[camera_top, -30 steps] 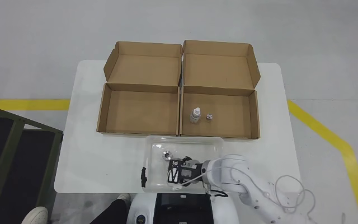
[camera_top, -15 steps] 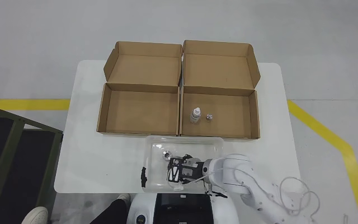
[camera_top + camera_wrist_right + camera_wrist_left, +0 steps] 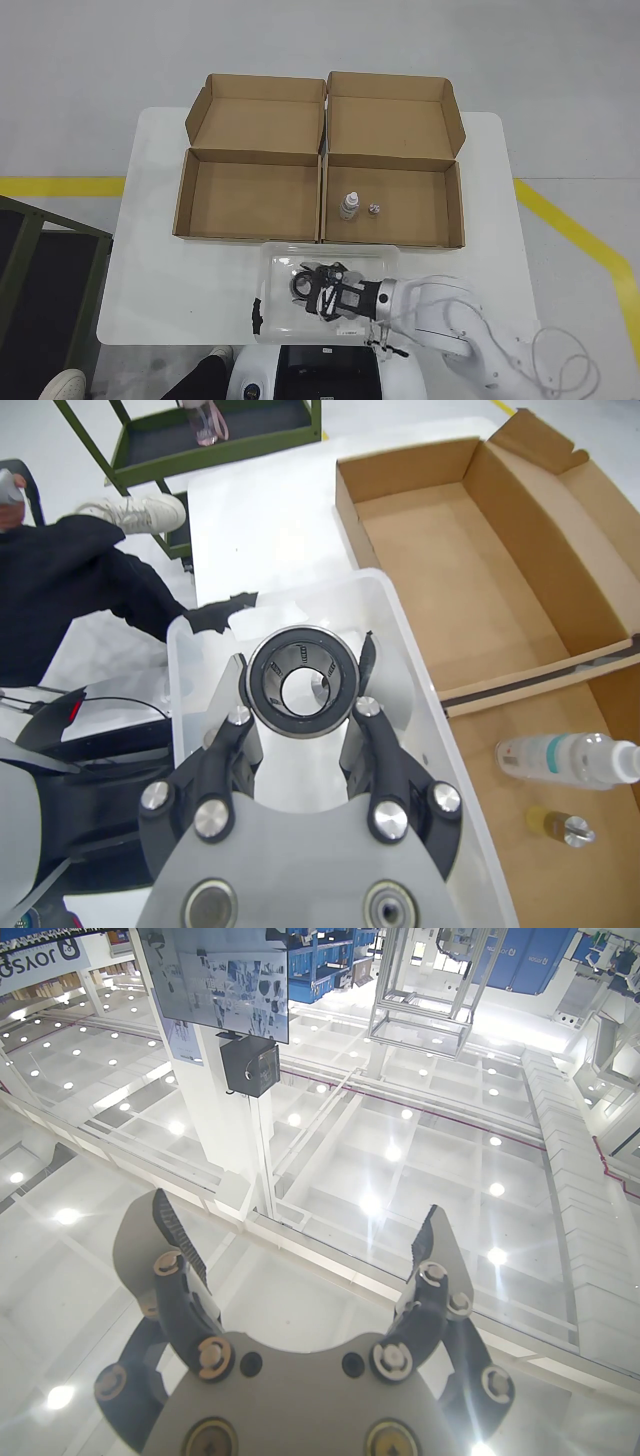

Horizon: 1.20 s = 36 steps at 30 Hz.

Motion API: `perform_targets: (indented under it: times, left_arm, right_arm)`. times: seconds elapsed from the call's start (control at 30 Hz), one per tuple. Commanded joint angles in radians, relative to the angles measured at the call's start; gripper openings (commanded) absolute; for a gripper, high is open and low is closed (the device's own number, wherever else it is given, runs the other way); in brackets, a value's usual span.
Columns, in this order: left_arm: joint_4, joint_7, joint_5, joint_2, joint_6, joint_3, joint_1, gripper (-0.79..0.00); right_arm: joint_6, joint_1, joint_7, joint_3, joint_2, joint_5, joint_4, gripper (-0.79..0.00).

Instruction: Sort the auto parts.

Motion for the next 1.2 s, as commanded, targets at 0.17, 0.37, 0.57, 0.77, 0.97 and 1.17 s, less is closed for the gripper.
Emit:
perform_targets:
  times: [0.17,0.37,0.57,0.77,0.97,1.17]
  left_arm:
    - [0.0,0.0,0.0,0.0,0.0,0.0,0.0,0.0]
    - [0.0,0.0,0.0,0.0,0.0,0.0,0.0,0.0]
    - [0.0,0.0,0.0,0.0,0.0,0.0,0.0,0.0]
    - [0.0,0.0,0.0,0.0,0.0,0.0,0.0,0.0]
    - [0.0,0.0,0.0,0.0,0.0,0.0,0.0,0.0]
    - [0.0,0.0,0.0,0.0,0.0,0.0,0.0,0.0]
  right_arm:
    - [0.012,0.038,-0.119,0.049,-0.005,0.035,-0.012,-0.785]
    - [0.072,0.087,-0.212,0.074,-0.016,0.06,-0.019,-0.785]
    - [0.12,0.105,-0.287,0.087,-0.026,0.081,-0.026,-0.785]
    - [0.145,0.097,-0.362,0.103,-0.032,0.093,-0.05,-0.785]
    - [0.14,0.11,-0.396,0.119,-0.037,0.103,-0.072,-0.785]
    - [0.15,0.127,-0.421,0.135,-0.043,0.106,-0.069,-0.785]
